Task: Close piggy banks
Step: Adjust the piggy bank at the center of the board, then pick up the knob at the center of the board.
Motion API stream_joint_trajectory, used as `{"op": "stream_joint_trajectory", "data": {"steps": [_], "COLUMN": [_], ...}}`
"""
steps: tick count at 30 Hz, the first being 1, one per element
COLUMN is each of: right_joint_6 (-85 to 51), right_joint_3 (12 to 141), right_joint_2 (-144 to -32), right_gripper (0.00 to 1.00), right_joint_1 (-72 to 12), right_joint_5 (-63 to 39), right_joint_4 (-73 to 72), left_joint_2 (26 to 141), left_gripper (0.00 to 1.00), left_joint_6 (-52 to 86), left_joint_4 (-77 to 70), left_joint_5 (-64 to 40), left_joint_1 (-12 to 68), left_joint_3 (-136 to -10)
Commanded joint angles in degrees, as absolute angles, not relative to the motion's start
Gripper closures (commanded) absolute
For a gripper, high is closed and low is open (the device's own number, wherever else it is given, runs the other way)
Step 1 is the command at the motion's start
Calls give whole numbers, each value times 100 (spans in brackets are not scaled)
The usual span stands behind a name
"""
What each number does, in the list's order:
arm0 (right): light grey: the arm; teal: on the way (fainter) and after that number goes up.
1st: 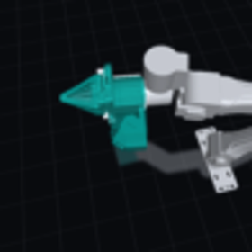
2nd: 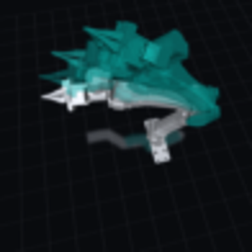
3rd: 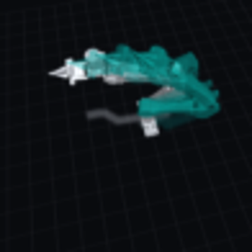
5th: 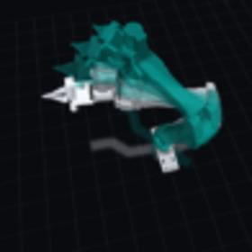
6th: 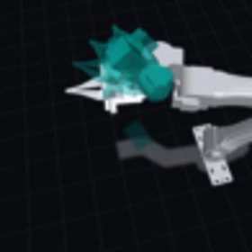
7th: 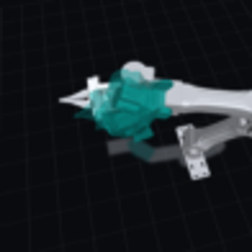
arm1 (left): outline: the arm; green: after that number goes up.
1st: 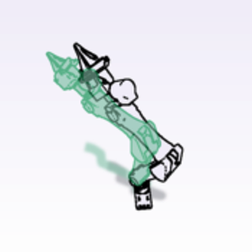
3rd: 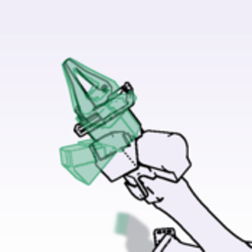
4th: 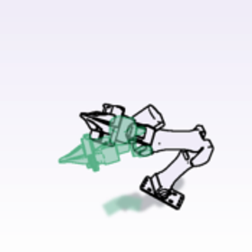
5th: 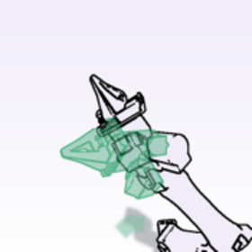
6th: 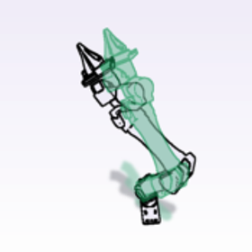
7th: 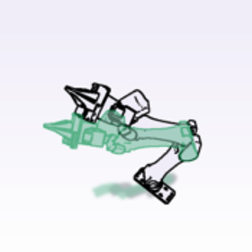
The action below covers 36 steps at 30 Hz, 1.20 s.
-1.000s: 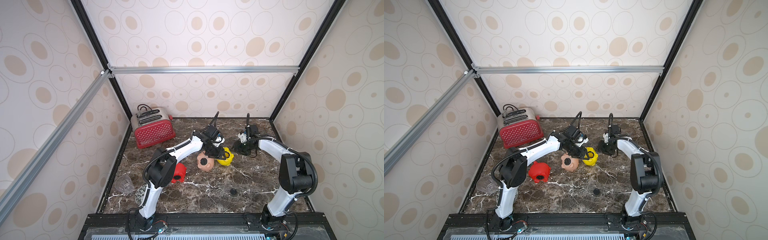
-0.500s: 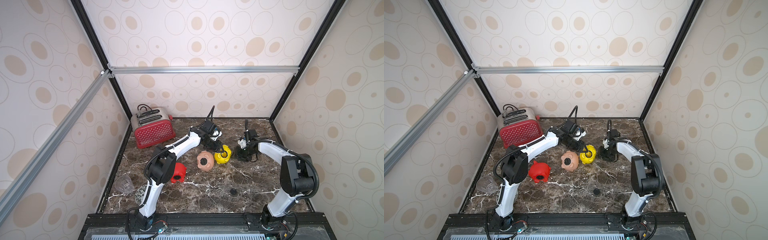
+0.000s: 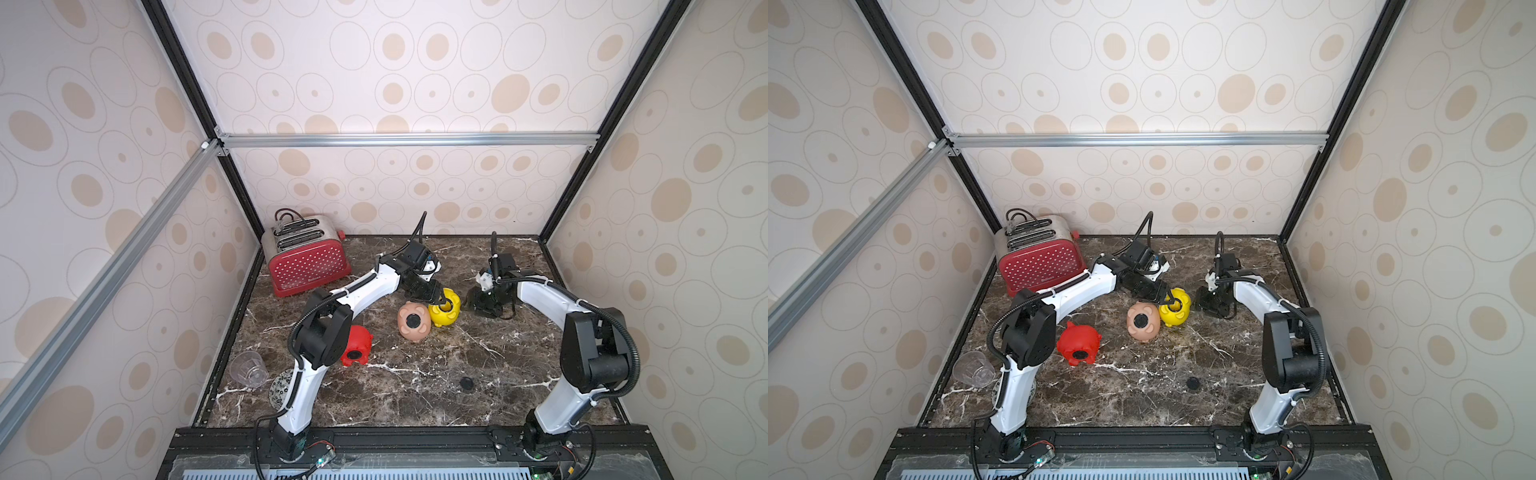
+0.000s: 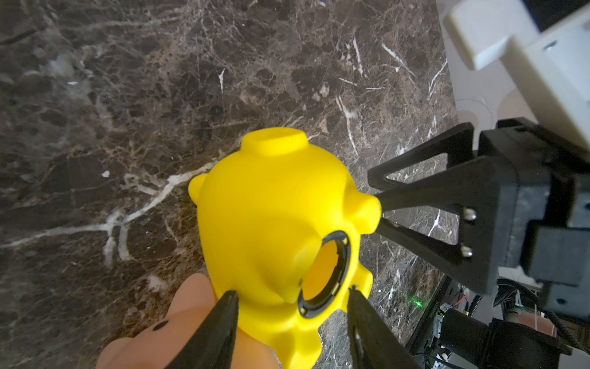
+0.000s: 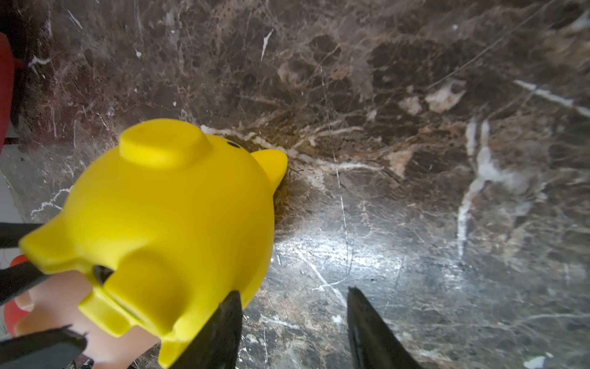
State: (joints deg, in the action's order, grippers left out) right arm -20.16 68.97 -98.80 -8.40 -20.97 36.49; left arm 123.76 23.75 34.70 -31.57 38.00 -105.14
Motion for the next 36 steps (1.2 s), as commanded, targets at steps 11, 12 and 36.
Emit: {"op": "stream_joint_trajectory", "data": {"steps": [11,12,36], "right_joint_6": [-1917,-1892,-2073], "right_joint_3": [7116,7118,5585], "right_joint_2": [-9165,-9065,-6462], "right_gripper": [36,35,50], "right_joint_1": [-791,-790,-2476], "right_joint_5": [-1511,-1446,-500], "right_joint_4": [4212,4272,5816], "left_joint_2": [11955,11925,8895], "left_gripper": [41,40,44], "left_joint_6": [2321,2312,2081], "left_joint_4": [3577,3577,2902], "left_joint_5": [-2791,-2770,-1399], "left_joint_1": [3756,3742,3530], "left_joint_3": [-10425,-10446,-8385]}}
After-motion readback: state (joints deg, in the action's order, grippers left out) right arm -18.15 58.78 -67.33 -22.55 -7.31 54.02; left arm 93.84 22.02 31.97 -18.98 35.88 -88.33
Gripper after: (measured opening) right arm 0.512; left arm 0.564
